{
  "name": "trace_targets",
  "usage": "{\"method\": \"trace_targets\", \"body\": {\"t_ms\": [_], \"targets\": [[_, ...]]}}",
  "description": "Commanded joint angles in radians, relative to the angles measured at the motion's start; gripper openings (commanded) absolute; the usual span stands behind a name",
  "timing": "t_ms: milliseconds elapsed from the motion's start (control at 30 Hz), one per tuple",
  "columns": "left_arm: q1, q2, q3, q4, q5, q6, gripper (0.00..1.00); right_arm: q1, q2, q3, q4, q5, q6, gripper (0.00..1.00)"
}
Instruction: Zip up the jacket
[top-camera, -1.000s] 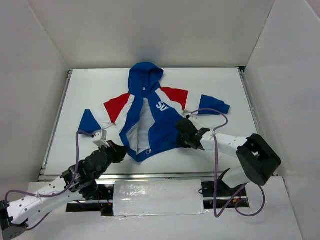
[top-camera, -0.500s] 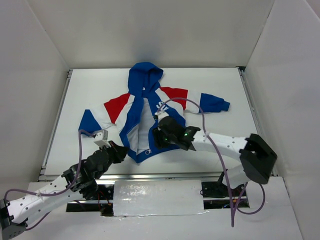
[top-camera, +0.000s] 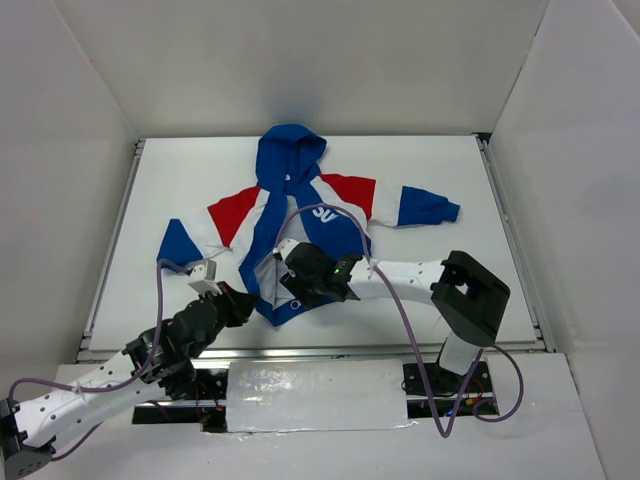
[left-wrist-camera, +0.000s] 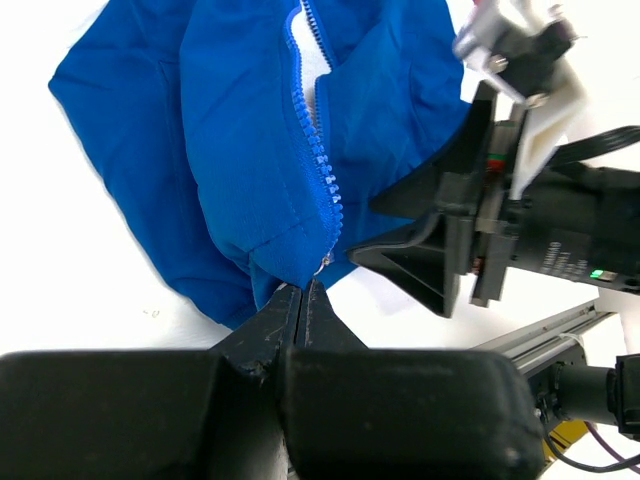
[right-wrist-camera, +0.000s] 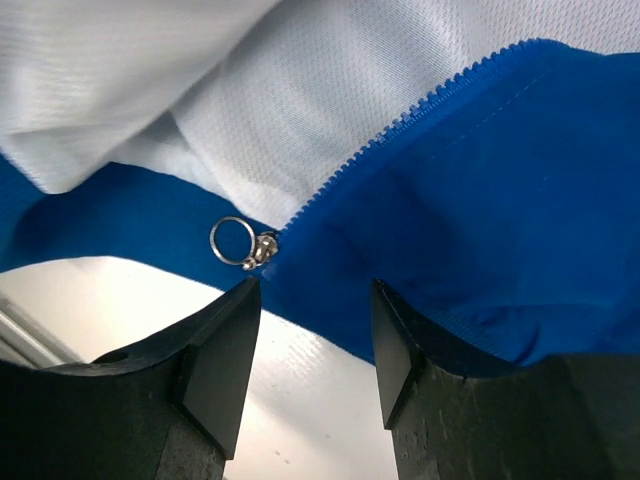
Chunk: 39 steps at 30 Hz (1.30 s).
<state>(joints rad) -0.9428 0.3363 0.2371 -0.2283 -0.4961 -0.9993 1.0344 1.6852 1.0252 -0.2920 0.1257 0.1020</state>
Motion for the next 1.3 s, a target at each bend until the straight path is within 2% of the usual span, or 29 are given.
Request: {"method": "trace_targets", "body": {"t_ms": [0, 767, 833, 867, 933, 1033, 1067, 1267], "targets": [[0.004, -0.014, 0.004, 0.024, 0.005, 0.005, 0.0, 0.001, 0.021, 0.03, 0.024, 0.041, -0.025, 0.55], [0.004, 0.004, 0.004, 0.027, -0.001, 0.018, 0.0, 0.026, 0.143, 0.049, 0.024, 0.077, 0.067, 0.53], [0.004, 0.003, -0.001, 0.029, 0.001, 0.016, 0.0, 0.027, 0.154, 0.046, 0.019, 0.072, 0.077, 0.48], [0.004, 0.003, -0.002, 0.032, 0.001, 0.016, 0.0, 0.03, 0.157, 0.044, 0.017, 0.065, 0.084, 0.4], [0.004, 0.0, -0.005, 0.032, 0.002, 0.016, 0.0, 0.032, 0.163, 0.039, 0.017, 0.055, 0.088, 0.34], [0.006, 0.001, -0.005, 0.029, 0.001, 0.014, 0.0, 0.03, 0.169, 0.041, 0.005, 0.045, 0.099, 0.07], [0.004, 0.0, -0.005, 0.029, 0.001, 0.014, 0.0, 0.032, 0.168, 0.041, 0.007, 0.045, 0.108, 0.04], [0.004, 0.001, -0.01, 0.03, 0.004, 0.011, 0.0, 0.036, 0.116, 0.044, -0.004, 0.061, 0.192, 0.02]]}}
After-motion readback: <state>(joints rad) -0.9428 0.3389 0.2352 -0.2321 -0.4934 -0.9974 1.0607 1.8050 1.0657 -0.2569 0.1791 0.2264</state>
